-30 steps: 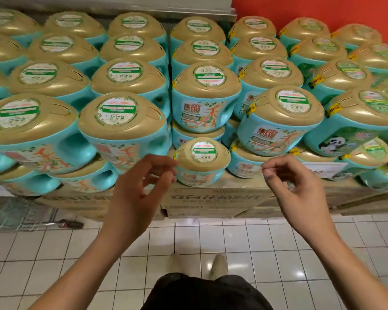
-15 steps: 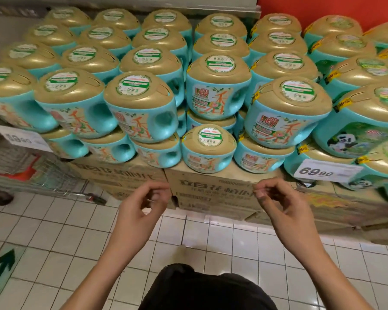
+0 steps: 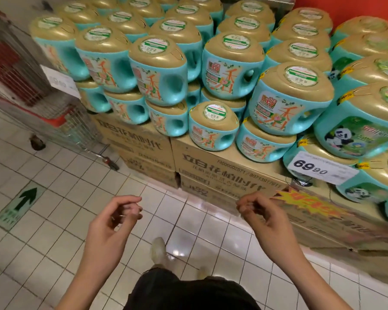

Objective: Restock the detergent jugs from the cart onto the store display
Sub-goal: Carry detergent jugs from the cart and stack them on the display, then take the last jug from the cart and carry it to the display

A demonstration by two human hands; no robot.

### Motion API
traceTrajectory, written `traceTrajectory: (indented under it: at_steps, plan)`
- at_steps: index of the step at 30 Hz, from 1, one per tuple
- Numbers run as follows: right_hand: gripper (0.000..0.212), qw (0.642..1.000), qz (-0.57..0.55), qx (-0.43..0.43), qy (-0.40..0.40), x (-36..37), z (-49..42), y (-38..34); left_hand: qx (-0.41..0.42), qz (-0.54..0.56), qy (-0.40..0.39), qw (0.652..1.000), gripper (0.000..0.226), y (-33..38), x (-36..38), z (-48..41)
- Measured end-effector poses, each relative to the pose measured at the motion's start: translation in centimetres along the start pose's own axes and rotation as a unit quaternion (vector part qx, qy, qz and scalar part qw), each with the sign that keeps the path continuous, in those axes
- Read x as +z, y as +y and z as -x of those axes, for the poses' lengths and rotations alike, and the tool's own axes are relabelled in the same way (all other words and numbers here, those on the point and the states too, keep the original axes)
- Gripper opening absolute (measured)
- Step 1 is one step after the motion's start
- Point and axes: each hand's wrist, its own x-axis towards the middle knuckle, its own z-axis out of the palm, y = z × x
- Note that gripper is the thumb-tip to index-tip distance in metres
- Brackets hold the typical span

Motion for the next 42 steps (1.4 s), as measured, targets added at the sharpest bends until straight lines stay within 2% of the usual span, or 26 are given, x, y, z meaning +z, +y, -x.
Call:
traceTrajectory:
  at_steps: [9, 15, 20, 23, 27, 32, 36, 42]
  plan:
    - [0.026, 0.988, 0.02, -0.015, -0.153, 9.9, -1.1, -3.8, -0.047, -0.015, 0.117, 0.992, 0.019, -2.4, -8.5, 4.9]
    - [0.025, 0.97, 0.035, -0.048, -0.236, 21.6, -3.1, -8.4, -0.086, -0.012, 0.195, 0.977, 0.019, -5.8, -17.6, 6.9]
    - [0.026, 0.954, 0.045, -0.081, -0.284, 32.5, -4.4, -11.5, -0.118, -0.008, 0.235, 0.965, 0.027, -9.2, -25.8, 7.8]
    - [0.027, 0.948, 0.049, -0.087, -0.301, 38.6, -4.7, -12.4, -0.129, -0.01, 0.24, 0.962, 0.03, -11.0, -30.5, 7.7]
    - [0.029, 0.944, 0.055, -0.081, -0.315, 44.5, -4.9, -12.9, -0.158, -0.029, 0.21, 0.965, 0.024, -13.2, -35.6, 6.4]
    - [0.02, 0.936, 0.084, -0.058, -0.337, 49.3, -6.4, -13.3, -0.157, -0.031, 0.201, 0.966, 0.021, -15.0, -40.9, 2.8]
    - [0.023, 0.942, 0.077, -0.044, -0.322, 52.1, -9.7, -14.1, -0.155, -0.017, 0.212, 0.965, 0.016, -16.4, -44.2, -1.3]
    - [0.018, 0.943, 0.069, -0.036, -0.323, 58.2, -16.5, -16.1, -0.164, 0.005, 0.231, 0.959, 0.022, -18.0, -48.5, -9.0]
